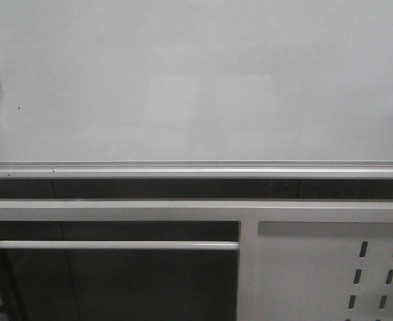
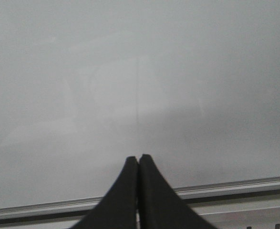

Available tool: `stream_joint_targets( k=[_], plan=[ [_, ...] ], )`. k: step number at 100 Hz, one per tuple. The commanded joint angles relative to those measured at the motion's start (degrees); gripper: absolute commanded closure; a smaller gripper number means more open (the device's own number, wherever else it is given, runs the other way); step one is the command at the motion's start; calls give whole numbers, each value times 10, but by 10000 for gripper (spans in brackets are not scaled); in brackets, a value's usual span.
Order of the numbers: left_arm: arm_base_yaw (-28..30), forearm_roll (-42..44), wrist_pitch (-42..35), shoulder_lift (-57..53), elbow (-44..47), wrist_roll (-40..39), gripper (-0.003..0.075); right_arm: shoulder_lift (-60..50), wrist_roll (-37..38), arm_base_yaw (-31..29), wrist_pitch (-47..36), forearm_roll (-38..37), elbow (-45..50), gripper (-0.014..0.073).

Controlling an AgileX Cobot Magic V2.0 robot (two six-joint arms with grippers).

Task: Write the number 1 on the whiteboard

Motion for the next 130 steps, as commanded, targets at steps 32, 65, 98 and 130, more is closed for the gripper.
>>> stream_joint_targets(
  k=[32,65,98,130],
  plan=[
    [-23,31,-198,217,-19,-4,692,11,-8,6,-49,1,-19,673],
    [-23,24,-264,296,-17,-4,277,11,-8,6,-62,1,-19,673],
    [-23,-19,-272,304,-17,60,279,11,-8,6,-62,1,-19,673],
    [-23,-47,-382,387,-17,61,279,11,-8,6,-66,1,-19,673]
  ],
)
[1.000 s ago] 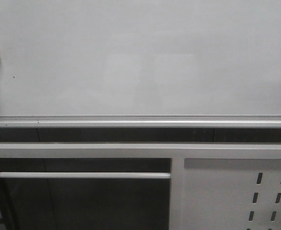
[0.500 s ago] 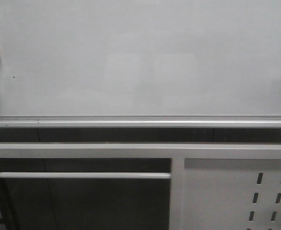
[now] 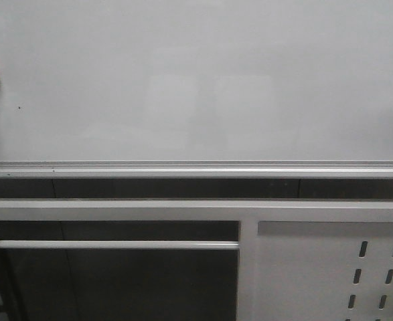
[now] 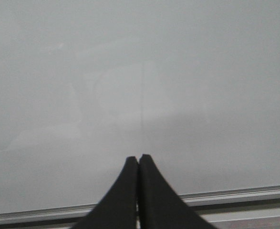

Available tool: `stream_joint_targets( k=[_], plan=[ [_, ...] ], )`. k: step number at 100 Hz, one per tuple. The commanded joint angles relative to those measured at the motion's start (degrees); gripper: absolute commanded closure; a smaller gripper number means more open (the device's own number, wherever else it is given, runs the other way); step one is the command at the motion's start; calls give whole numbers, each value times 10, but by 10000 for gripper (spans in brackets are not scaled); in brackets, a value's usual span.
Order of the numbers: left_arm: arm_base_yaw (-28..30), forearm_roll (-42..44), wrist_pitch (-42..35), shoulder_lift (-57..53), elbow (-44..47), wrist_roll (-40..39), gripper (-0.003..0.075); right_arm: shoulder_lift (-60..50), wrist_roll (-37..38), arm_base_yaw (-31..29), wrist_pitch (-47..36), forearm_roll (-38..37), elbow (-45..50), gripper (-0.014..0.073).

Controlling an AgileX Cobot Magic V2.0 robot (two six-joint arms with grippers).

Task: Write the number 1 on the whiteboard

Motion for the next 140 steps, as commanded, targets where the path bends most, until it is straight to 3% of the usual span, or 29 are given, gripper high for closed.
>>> stream_joint_targets(
  k=[1,16,56,71,111,119,130,140],
  plan=[
    [-6,-14,-90,12,-14,1,279,11,-5,0,-51,-1,-19,673],
    [-6,-9,-133,45,-14,-7,282,11,-5,0,-52,-1,-19,673],
    [-6,5,-209,108,-16,-35,384,11,-5,0,-65,-1,-19,673],
    [-6,15,-253,127,-16,-36,476,11,-5,0,-69,-1,-19,673],
    [-6,10,-252,141,-49,-40,519,11,-5,0,-69,-1,-19,673],
    [-6,11,-252,141,-49,-40,580,11,-5,0,-69,-1,-19,673],
    [-6,13,-252,138,-49,-40,737,11,-5,0,-69,-1,-19,673],
    [-6,16,-252,124,-42,-40,738,11,-5,0,-69,-1,-19,673]
  ],
)
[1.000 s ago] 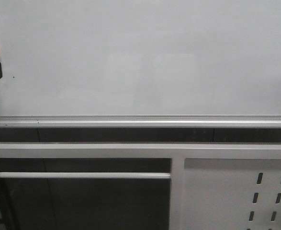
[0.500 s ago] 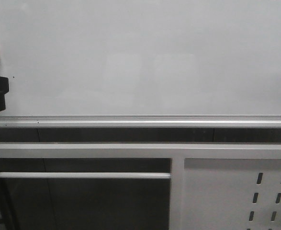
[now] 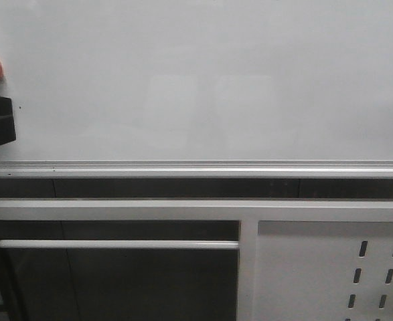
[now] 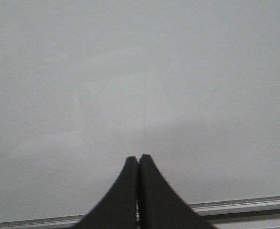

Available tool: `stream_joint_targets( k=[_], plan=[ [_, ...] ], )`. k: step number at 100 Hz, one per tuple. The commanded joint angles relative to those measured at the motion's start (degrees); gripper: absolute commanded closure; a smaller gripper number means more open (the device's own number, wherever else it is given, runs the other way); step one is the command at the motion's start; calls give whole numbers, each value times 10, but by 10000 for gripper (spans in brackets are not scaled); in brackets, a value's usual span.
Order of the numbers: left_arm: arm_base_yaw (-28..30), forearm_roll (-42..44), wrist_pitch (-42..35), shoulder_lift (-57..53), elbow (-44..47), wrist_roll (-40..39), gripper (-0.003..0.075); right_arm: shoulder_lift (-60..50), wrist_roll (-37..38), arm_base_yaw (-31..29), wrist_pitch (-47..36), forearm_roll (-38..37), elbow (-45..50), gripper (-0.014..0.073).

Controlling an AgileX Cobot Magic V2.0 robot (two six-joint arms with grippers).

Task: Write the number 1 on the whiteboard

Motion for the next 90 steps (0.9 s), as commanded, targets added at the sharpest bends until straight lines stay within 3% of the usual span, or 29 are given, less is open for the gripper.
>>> stream_joint_targets(
  k=[1,31,90],
  plan=[
    [-6,0,-129,-28,-3,-8,738,11,-4,0,-49,-1,-19,673],
    [-6,9,-129,-97,66,-8,738,11,-4,0,-49,-1,-19,673],
    [-6,152,-128,-120,137,-8,738,11,-12,11,26,8,-19,673]
  ],
)
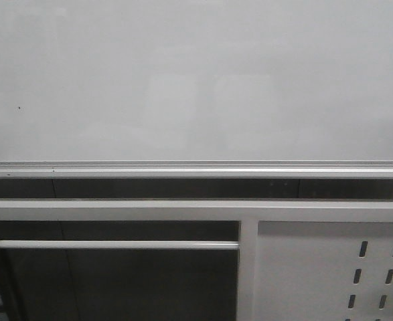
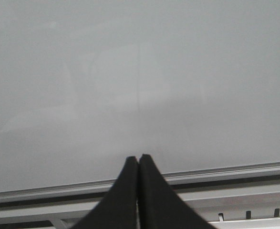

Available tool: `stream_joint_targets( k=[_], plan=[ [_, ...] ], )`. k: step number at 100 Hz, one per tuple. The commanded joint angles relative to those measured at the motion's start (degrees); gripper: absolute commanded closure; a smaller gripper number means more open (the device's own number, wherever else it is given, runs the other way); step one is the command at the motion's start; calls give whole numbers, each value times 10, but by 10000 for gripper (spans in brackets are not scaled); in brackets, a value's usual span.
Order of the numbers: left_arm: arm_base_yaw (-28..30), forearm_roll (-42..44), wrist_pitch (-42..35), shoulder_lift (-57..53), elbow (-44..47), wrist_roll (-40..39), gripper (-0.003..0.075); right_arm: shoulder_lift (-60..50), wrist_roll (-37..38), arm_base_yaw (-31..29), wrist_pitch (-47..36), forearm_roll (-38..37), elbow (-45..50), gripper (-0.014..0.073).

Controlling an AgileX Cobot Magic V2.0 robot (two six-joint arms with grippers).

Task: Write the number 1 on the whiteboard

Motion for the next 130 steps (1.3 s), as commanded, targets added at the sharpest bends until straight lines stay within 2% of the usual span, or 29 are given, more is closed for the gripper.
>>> stream_joint_targets(
  k=[1,48,102,130],
  plan=[
    [-6,17,-128,-6,-2,-8,738,11,-10,10,-35,8,-19,673],
    [-6,137,-128,33,-20,-38,738,41,-29,197,-74,12,-19,673],
    [-6,163,-128,34,-43,-53,738,227,-30,312,-252,-12,-19,673],
    [-6,198,-128,34,-43,-56,738,316,-30,399,-345,-36,-19,673]
  ],
)
